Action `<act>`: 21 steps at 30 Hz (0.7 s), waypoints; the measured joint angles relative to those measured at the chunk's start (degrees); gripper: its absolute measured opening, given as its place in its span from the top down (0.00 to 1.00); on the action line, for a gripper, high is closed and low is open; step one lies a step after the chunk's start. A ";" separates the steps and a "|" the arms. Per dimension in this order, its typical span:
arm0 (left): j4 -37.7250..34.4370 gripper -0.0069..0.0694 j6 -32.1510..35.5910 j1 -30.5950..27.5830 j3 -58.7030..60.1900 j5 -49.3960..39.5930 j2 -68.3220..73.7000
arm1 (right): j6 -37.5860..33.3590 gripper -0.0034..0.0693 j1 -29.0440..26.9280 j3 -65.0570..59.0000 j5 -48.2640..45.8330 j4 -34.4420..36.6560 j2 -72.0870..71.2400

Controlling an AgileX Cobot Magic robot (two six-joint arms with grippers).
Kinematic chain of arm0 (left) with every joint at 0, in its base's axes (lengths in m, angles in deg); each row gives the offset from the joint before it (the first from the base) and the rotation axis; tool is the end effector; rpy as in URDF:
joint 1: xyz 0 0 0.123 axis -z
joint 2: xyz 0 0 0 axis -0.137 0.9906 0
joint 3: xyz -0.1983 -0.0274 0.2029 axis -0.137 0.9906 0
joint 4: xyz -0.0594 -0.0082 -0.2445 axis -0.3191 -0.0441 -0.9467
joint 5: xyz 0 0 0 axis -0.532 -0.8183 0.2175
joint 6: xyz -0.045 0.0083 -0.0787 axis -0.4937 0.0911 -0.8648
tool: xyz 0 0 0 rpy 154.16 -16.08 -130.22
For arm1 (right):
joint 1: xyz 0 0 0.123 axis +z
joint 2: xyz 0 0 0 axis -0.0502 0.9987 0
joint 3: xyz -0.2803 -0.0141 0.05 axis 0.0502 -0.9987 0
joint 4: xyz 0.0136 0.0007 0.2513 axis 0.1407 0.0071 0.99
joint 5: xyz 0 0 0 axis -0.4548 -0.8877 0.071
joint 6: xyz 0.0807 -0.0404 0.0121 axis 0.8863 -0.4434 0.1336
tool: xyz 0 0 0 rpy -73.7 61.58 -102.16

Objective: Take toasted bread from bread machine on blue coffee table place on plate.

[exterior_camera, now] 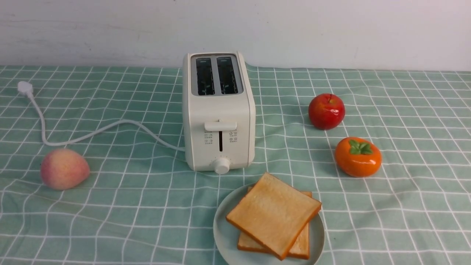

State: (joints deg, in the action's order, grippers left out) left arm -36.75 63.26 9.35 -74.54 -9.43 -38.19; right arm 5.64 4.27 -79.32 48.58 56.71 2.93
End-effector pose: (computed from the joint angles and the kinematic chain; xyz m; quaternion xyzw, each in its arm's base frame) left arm 0.0520 0.0022 0.1683 -0.0977 0.8078 -0.0609 0.5782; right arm 0.0515 0.0249 0.1705 -0.0608 0.8368 0.1469 0.5239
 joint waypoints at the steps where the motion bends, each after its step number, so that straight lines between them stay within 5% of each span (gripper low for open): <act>1: 0.00 0.89 0.10 0.00 0.00 0.00 0.00 | 0.00 0.88 0.00 0.00 0.00 0.00 0.00; 14: 0.00 0.89 0.12 0.00 0.00 0.07 0.00 | 0.00 0.86 -0.07 0.00 0.28 -0.21 -0.02; 21: 0.00 0.87 0.12 0.00 0.00 0.18 0.00 | 1.21 0.85 -2.85 -0.48 4.88 -12.30 -4.71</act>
State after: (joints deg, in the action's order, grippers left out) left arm -36.75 63.38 9.35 -74.54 -9.25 -38.19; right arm 6.85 1.42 -79.80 53.46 44.41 -1.79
